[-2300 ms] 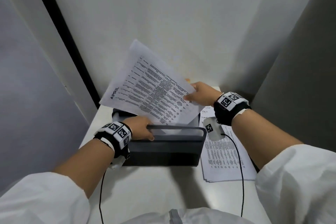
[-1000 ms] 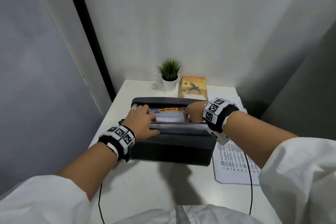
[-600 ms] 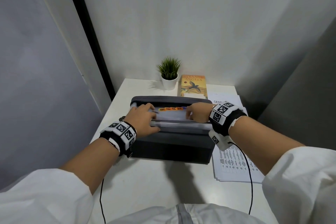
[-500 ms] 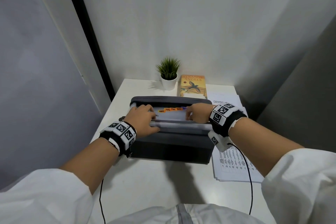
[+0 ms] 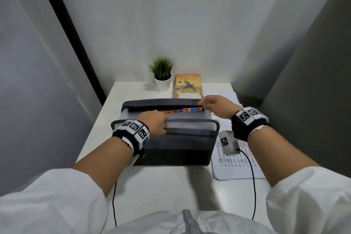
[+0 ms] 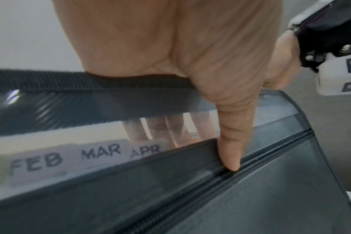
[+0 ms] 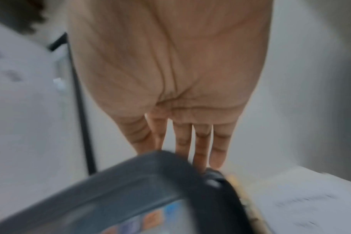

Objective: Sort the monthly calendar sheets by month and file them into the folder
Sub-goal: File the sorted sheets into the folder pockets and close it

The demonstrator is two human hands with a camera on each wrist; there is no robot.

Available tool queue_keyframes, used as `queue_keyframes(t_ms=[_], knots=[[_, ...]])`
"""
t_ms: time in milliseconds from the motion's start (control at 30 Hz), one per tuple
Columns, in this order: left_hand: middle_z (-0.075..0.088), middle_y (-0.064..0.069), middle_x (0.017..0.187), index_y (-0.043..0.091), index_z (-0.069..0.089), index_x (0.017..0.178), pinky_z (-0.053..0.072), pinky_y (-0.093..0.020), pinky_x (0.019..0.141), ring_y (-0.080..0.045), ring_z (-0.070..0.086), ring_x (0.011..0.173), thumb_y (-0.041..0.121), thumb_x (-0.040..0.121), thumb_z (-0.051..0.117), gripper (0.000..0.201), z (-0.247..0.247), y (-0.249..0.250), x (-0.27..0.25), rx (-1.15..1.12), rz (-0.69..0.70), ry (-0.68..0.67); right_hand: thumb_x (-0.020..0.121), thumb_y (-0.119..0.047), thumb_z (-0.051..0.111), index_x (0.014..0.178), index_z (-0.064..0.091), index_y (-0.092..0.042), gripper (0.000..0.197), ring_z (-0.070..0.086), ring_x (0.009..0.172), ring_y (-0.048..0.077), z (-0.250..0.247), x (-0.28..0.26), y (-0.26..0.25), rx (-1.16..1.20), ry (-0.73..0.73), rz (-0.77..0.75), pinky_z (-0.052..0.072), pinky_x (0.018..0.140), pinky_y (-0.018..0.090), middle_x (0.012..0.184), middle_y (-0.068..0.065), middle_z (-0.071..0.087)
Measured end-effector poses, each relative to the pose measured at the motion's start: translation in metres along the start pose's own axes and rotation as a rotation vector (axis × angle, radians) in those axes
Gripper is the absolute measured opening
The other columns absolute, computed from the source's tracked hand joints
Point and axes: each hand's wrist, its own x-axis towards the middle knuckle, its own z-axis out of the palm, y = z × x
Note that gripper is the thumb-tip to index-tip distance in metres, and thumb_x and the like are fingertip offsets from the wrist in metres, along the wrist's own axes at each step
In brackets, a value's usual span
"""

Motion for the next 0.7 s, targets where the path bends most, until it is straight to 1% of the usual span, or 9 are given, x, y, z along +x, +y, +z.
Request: queue_keyframes(t_ms=[33,100,167,200,267,367,467,600,700], knots=[[0.066,-0.002,0.106,0.024,0.064,0.112,0.053,-0.036,0.080,-0.025,0.063,0.097,0.041,0.081,0.065,0.035,0.001,-0.001,0.001,0.001,-0.003,0.012,0.093,-0.015,0.054,0.096,0.065,-0.030,0.019,0.058,0.089,0.018,-0.006,-0.004,0.021,0.098,0.108,0.071,0.045,0.073,0.029,0.112,-0.001,0.065],[0.067,-0.001,0.101,0.025,0.065,0.103,0.052,-0.034,0.076,-0.025,0.063,0.093,0.041,0.081,0.066,0.027,0.002,-0.002,0.002,0.000,0.000,0.046,0.091,-0.010,0.056,0.102,0.068,-0.016,0.017,0.059,0.094,0.022,-0.008,-0.015,0.072,0.137,0.225,0.258,0.045,0.075,0.030,0.114,0.009,0.065],[0.067,0.001,0.094,0.025,0.063,0.093,0.048,-0.031,0.069,-0.024,0.063,0.089,0.041,0.080,0.065,0.020,0.003,-0.003,0.003,0.006,0.004,0.073,0.092,-0.007,0.054,0.109,0.066,0.003,0.022,0.060,0.105,0.032,0.005,-0.031,0.125,0.025,0.191,0.478,0.046,0.083,0.034,0.117,0.021,0.064],[0.065,0.002,0.090,0.026,0.059,0.086,0.045,-0.030,0.066,-0.024,0.063,0.087,0.041,0.080,0.065,0.017,0.004,-0.003,0.002,0.003,0.004,0.084,0.094,-0.007,0.052,0.112,0.063,0.007,0.026,0.058,0.109,0.035,0.015,-0.041,0.150,-0.030,0.142,0.593,0.046,0.086,0.034,0.119,0.023,0.062],[0.058,0.006,0.079,0.030,0.053,0.079,0.040,-0.028,0.063,-0.023,0.063,0.082,0.041,0.078,0.066,0.017,0.006,-0.004,0.002,-0.009,-0.001,0.100,0.094,-0.013,0.051,0.122,0.055,0.007,0.034,0.055,0.114,0.036,0.036,-0.064,0.185,-0.109,0.077,0.792,0.044,0.089,0.033,0.127,0.024,0.056],[0.051,0.012,0.069,0.029,0.063,0.088,0.038,-0.026,0.061,-0.019,0.056,0.071,0.041,0.078,0.066,0.017,0.009,-0.006,0.002,-0.027,-0.014,0.118,0.091,-0.018,0.056,0.135,0.037,0.002,0.052,0.049,0.120,0.039,0.057,-0.091,0.215,-0.081,0.137,1.016,0.042,0.097,0.039,0.138,0.025,0.042],[0.052,0.011,0.069,0.030,0.066,0.097,0.037,-0.026,0.059,-0.016,0.051,0.067,0.042,0.078,0.066,0.022,0.011,-0.008,0.004,-0.025,-0.012,0.132,0.086,-0.020,0.062,0.135,0.033,0.002,0.061,0.053,0.115,0.040,0.070,-0.104,0.235,0.035,0.173,1.075,0.046,0.094,0.044,0.133,0.025,0.046],[0.047,0.013,0.065,0.031,0.066,0.097,0.030,-0.025,0.052,-0.015,0.051,0.066,0.042,0.078,0.067,0.022,0.011,-0.009,0.005,-0.025,-0.014,0.142,0.085,-0.023,0.066,0.130,0.050,0.002,0.054,0.054,0.117,0.037,0.075,-0.108,0.246,0.156,0.254,1.053,0.046,0.098,0.042,0.129,0.022,0.054],[0.042,0.016,0.062,0.033,0.065,0.096,0.030,-0.024,0.052,-0.017,0.052,0.067,0.043,0.078,0.067,0.020,0.011,-0.009,0.005,-0.024,-0.021,0.132,0.088,-0.025,0.064,0.122,0.056,0.001,0.043,0.055,0.116,0.035,0.071,-0.109,0.234,0.254,0.234,1.048,0.047,0.098,0.039,0.127,0.019,0.056]])
